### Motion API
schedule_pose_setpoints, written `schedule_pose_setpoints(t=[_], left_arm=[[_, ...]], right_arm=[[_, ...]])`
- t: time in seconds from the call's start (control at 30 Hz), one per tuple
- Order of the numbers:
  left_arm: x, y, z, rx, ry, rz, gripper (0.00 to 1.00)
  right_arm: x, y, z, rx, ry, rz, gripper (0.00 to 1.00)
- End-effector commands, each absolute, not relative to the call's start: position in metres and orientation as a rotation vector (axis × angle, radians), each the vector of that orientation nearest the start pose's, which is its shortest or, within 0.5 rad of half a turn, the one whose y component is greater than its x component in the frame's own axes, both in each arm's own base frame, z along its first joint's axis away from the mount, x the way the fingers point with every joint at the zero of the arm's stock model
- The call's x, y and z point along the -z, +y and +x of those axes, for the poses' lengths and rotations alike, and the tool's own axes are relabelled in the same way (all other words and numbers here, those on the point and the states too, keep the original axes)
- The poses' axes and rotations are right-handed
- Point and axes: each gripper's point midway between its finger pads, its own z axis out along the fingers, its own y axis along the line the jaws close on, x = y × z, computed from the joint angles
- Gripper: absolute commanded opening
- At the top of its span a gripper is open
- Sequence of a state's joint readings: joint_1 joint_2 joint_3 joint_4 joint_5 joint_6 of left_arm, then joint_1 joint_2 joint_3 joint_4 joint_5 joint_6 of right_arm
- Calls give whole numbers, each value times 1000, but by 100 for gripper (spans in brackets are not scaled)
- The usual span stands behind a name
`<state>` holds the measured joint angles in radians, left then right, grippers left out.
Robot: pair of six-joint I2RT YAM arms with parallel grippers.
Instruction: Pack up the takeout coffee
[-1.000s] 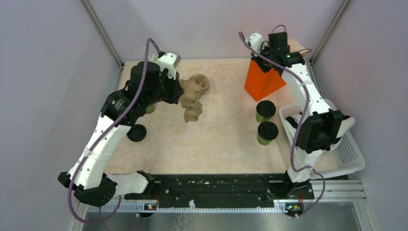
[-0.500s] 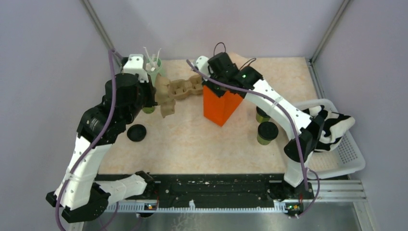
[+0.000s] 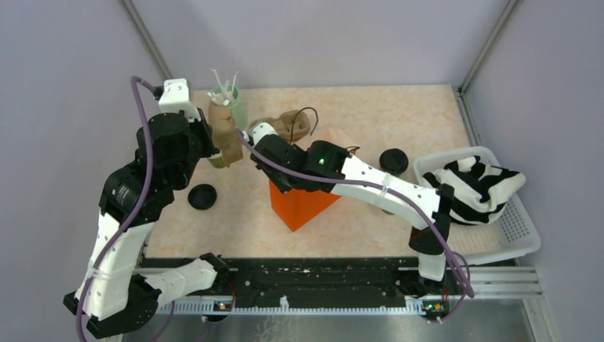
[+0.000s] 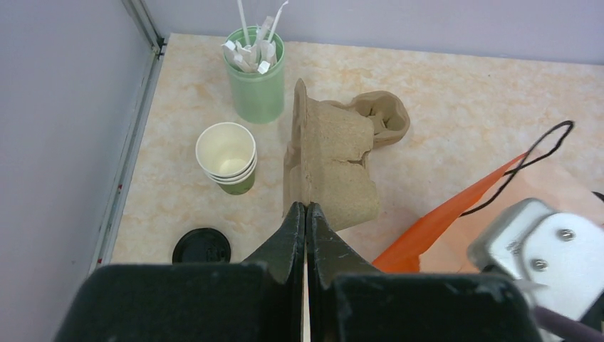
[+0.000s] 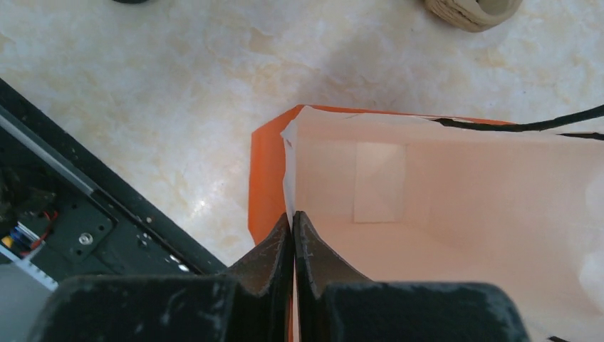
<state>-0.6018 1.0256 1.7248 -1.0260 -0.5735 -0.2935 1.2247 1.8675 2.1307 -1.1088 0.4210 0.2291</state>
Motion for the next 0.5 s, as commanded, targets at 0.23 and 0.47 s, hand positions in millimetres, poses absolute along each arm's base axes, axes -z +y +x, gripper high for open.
schedule_pose_setpoints(t=[0.23,0.47], left_arm=[[-471,-66,239,176,1739,-134,0],[-541,-85,231,397,1593,-142,0]], right_arm=[[-345,418,205,-464,2081,-653,42],[-409,422,189,-706,1860,-701,66]])
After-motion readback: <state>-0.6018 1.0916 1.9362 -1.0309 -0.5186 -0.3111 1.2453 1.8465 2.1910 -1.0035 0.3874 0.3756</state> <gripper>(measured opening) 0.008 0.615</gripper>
